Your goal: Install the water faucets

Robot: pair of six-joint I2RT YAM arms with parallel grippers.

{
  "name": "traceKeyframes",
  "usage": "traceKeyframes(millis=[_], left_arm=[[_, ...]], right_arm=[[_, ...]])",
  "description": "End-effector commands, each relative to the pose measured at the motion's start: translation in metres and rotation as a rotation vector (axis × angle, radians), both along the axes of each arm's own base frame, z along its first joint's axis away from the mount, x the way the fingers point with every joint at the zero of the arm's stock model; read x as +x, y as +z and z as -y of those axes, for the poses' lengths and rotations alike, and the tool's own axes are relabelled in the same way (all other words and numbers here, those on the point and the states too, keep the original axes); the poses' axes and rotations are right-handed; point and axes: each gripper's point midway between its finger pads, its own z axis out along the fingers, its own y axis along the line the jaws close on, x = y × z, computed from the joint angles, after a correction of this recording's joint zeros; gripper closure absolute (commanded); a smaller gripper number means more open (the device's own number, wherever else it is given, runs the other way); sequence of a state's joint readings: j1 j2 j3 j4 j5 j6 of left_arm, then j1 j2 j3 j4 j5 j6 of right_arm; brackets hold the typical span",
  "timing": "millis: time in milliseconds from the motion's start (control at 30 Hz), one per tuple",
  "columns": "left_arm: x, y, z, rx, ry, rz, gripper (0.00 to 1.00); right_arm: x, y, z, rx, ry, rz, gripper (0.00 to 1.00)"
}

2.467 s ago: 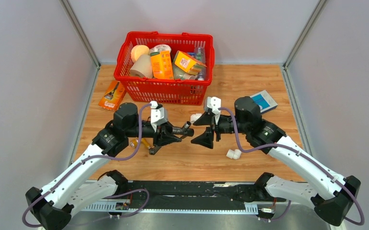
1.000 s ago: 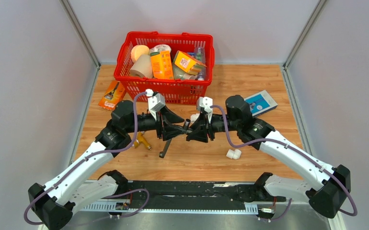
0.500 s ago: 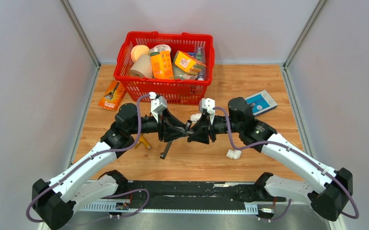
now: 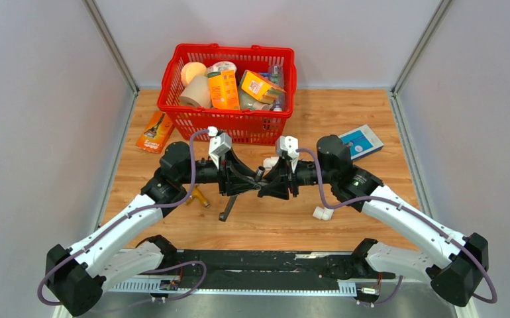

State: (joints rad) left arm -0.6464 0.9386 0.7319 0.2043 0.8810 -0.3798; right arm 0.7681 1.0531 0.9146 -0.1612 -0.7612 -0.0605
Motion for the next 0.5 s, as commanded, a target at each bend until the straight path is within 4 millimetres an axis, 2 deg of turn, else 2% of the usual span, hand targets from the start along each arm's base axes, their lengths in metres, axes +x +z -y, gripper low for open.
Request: traceKeyframes(millis=[0, 33, 67, 100, 133, 233, 267, 300, 333, 367, 400, 433, 467], left_arm=[[-0.007, 0.009, 0.001, -0.028, -0.045, 0.037, 0.61], [-0.008, 0.01, 0.001, -0.029, -0.048, 0.037, 0.75], [-0.008, 0.01, 0.0, -0.031, -0.048, 0.039, 0.8], [-0.009, 0.012, 0.0, -0.035, -0.053, 0.047, 0.94], [-0.009, 0.013, 0.0, -0.036, -0.054, 0.051, 1.0], [-0.007, 0.016, -0.003, -0.028, -0.021, 0.098, 1.0], [0.0, 0.009, -0.007, 0.007, 0.033, 0.103, 1.0], [0.01, 0.01, -0.01, 0.023, 0.096, 0.126, 1.0], [0.011, 0.007, -0.016, 0.054, 0.124, 0.15, 1.0], [0.023, 0.012, -0.02, 0.062, 0.201, 0.185, 1.0], [0.023, 0.007, -0.028, 0.102, 0.231, 0.199, 1.0], [0.033, 0.007, -0.036, 0.128, 0.306, 0.213, 1.0], [0.035, 0.012, -0.043, 0.131, 0.341, 0.258, 1.0]], right_arm=[[-0.002, 0.038, -0.002, 0.118, 0.02, 0.095, 1.0], [-0.002, 0.038, -0.003, 0.118, 0.022, 0.093, 1.0], [-0.002, 0.037, -0.003, 0.117, 0.022, 0.092, 1.0], [-0.002, 0.037, -0.003, 0.118, 0.021, 0.09, 1.0], [-0.001, 0.036, -0.004, 0.115, 0.019, 0.086, 1.0], [0.002, 0.031, -0.004, 0.105, -0.003, 0.063, 1.0], [0.004, 0.029, -0.003, 0.101, -0.021, 0.052, 0.94], [0.007, 0.026, -0.003, 0.095, -0.039, 0.048, 0.84], [0.01, 0.025, -0.003, 0.093, -0.065, 0.023, 0.78], [0.012, 0.022, -0.002, 0.088, -0.085, 0.015, 0.71], [0.014, 0.021, -0.001, 0.088, -0.103, 0.008, 0.63], [0.016, 0.018, 0.001, 0.083, -0.127, -0.004, 0.55], [0.018, 0.018, 0.002, 0.085, -0.145, -0.011, 0.45]])
